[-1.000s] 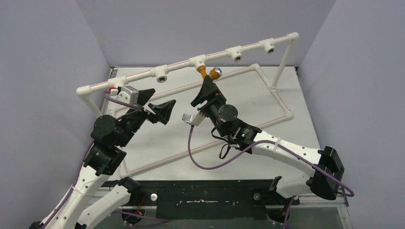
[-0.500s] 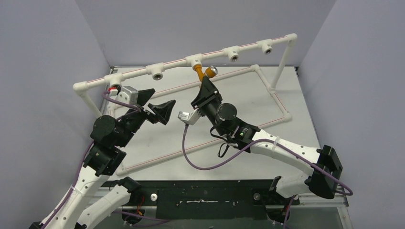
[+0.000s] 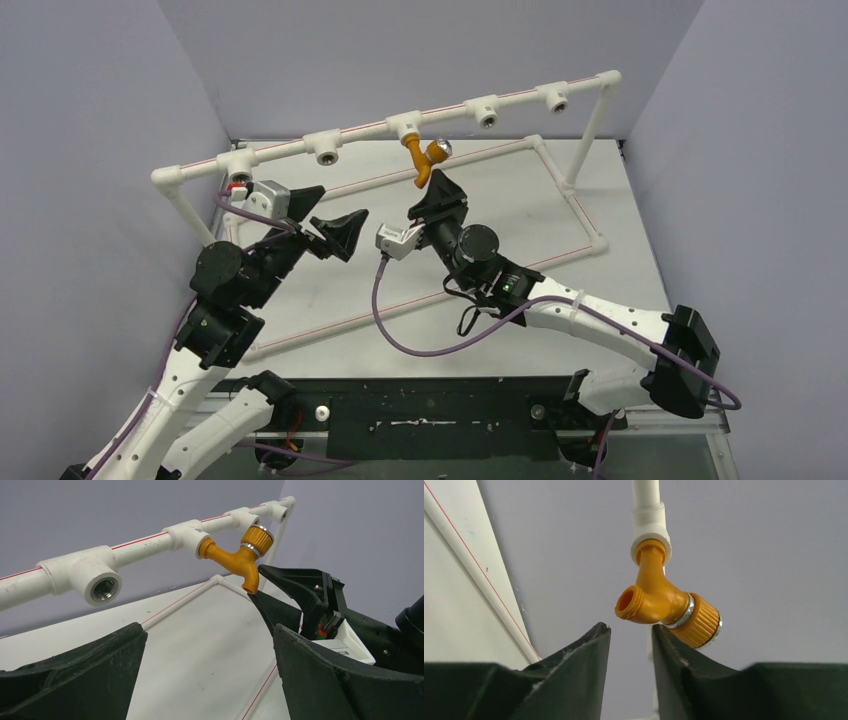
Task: Install the water faucets
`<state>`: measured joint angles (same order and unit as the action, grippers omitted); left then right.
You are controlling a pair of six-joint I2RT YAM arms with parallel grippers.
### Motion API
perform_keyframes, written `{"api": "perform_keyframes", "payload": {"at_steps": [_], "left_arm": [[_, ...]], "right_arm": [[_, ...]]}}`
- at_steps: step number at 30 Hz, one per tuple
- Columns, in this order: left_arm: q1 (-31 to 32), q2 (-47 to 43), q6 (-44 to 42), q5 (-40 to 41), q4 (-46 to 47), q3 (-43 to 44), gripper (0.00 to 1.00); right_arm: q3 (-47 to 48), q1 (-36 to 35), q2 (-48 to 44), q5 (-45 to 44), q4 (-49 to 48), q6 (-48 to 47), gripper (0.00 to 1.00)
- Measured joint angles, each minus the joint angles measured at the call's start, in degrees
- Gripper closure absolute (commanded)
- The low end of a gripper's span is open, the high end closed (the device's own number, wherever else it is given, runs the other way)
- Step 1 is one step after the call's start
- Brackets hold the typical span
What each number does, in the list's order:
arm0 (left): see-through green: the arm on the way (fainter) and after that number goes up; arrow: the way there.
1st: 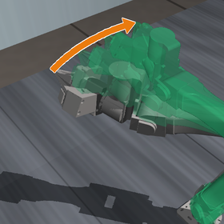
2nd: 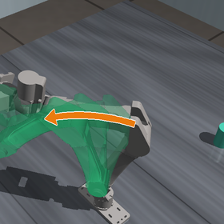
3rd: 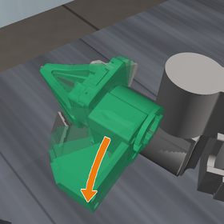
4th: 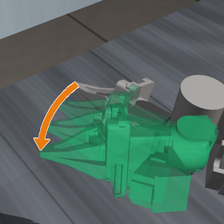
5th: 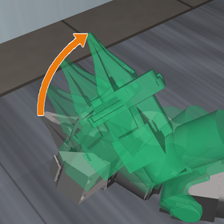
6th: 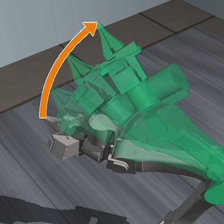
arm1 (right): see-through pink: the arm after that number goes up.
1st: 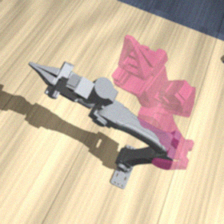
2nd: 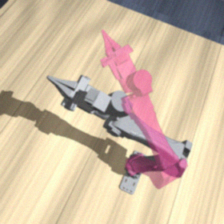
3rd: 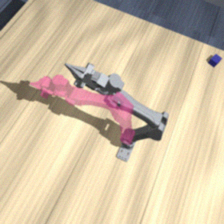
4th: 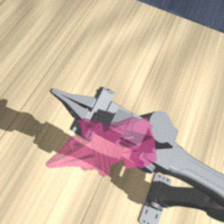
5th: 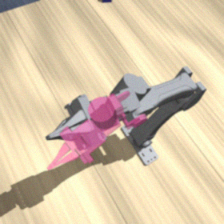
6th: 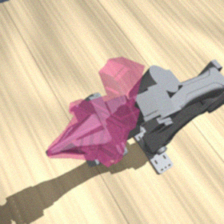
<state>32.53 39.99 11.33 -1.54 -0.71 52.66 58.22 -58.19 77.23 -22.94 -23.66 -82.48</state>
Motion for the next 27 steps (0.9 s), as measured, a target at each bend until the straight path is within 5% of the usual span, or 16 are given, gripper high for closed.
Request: {"api": "perform_keyframes", "payload": {"at_steps": [7, 17, 27], "left_arm": [[0.0, 0.4, 0.0, 0.0, 0.0, 0.0, 0.03], [0.0, 0.7, 0.0, 0.1, 0.0, 0.0, 0.03], [0.0, 1.1, 0.0, 0.1, -0.2, 0.0, 0.03]], "right_arm": [[-3.9, 0.0, -3.6, 1.0, 0.2, 3.7, 0.19], [-8.0, 1.1, -14.3, 3.4, 3.7, 15.1, 0.01], [-13.2, 11.0, -20.4, 3.1, 6.8, 35.3, 0.0]]}}
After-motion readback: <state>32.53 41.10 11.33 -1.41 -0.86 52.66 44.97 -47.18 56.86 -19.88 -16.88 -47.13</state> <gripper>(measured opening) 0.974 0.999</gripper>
